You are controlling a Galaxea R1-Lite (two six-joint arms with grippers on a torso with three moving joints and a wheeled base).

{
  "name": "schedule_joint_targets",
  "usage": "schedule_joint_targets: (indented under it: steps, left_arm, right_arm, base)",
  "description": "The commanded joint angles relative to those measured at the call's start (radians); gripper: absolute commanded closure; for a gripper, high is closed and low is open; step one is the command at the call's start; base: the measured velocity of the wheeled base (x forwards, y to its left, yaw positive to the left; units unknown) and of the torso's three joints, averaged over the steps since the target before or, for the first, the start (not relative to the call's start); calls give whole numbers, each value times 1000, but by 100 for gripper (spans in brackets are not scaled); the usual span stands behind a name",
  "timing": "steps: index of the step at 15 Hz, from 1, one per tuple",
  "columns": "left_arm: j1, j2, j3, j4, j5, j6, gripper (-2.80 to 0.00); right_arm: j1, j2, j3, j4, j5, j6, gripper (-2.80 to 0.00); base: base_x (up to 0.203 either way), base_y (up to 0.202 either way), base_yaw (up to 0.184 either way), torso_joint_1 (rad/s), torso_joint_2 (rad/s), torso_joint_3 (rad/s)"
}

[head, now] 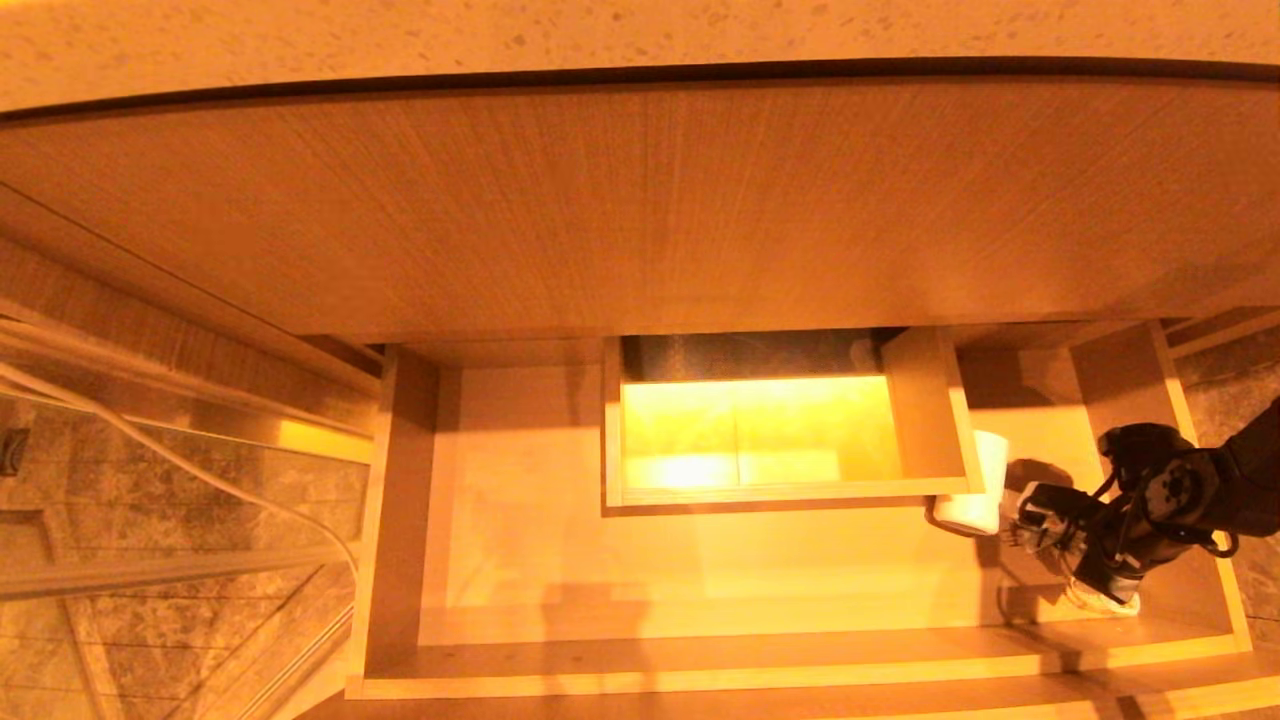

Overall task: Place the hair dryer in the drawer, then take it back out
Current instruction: Take the hairdryer out

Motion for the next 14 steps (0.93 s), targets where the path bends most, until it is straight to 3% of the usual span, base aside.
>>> schedule_joint_targets:
  steps: [1,14]
  left_arm:
    - [0,0,0,0,0,0,-280]
    - [0,0,0,0,0,0,-280]
  right_arm:
    - [-1,-4,2,-1,-1,-7,0]
    - [-1,-111,-42,18,6,-21,0]
  base:
    - [0,0,0,0,0,0]
    - [0,0,0,0,0,0]
